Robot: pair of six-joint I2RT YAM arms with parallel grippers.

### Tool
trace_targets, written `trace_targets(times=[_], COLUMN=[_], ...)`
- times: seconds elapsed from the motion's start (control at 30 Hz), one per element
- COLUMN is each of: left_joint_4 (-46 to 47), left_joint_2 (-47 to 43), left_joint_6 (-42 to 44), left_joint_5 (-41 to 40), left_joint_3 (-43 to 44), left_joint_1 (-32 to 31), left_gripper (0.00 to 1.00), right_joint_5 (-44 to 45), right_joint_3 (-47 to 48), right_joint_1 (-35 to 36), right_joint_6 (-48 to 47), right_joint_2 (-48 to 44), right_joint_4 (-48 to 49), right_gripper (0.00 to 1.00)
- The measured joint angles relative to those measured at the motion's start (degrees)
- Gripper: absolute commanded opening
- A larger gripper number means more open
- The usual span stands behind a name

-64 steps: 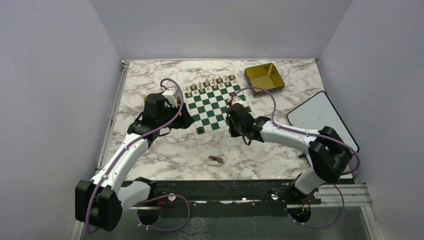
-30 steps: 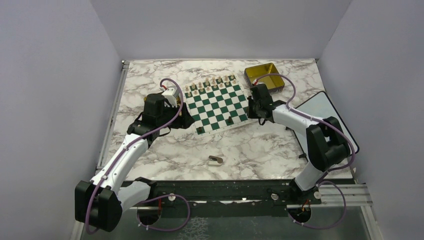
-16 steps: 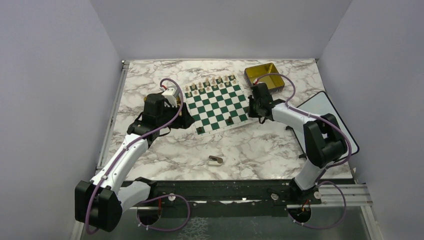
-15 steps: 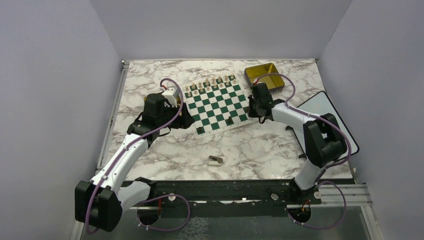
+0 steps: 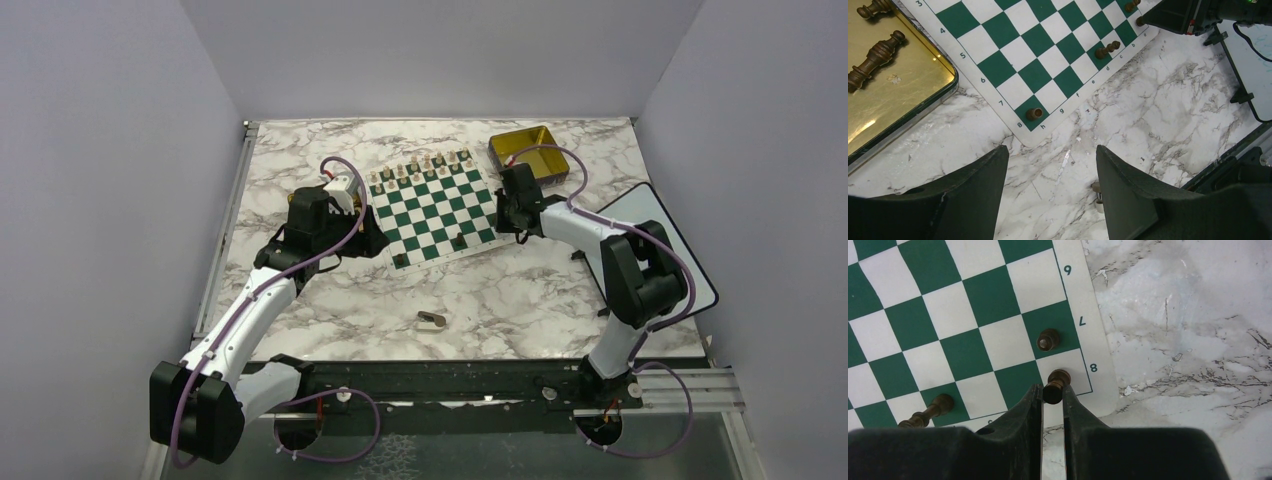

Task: Set up the chess pieces on the board
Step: Place the chess piece on the chessboard.

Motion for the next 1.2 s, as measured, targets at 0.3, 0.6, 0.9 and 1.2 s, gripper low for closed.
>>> trace_targets(times=[0.3, 0.6, 0.9, 1.2], left_joint_4=[0.00, 0.00, 0.00, -0.02], left_joint_2=[0.00, 0.00, 0.00, 0.24], left_joint_6=[0.00, 0.17, 0.17, -0.04], left_joint_5=[-0.15, -0.17, -0.17, -2.64], left_joint_3=[0.00, 0.00, 0.00, 0.00], left_joint_1=[0.00, 0.00, 0.00, 0.00], left_gripper=[0.67, 0.67, 0.67, 0.62], right_joint_5=[-0.13, -0.44, -0.55, -2.08], right_joint_3=[0.02, 0.35, 0.52, 0.96], right_joint_1=[-0.17, -0.48, -0.48, -0.48], right_joint_6=[0.02, 0.09, 0.04, -0.07], right_joint_2=[0.59, 1.27, 1.27, -1.53], right_joint_4=[0.00, -0.02, -0.46, -3.76], right_gripper=[0.20, 0.35, 0.43, 0.51])
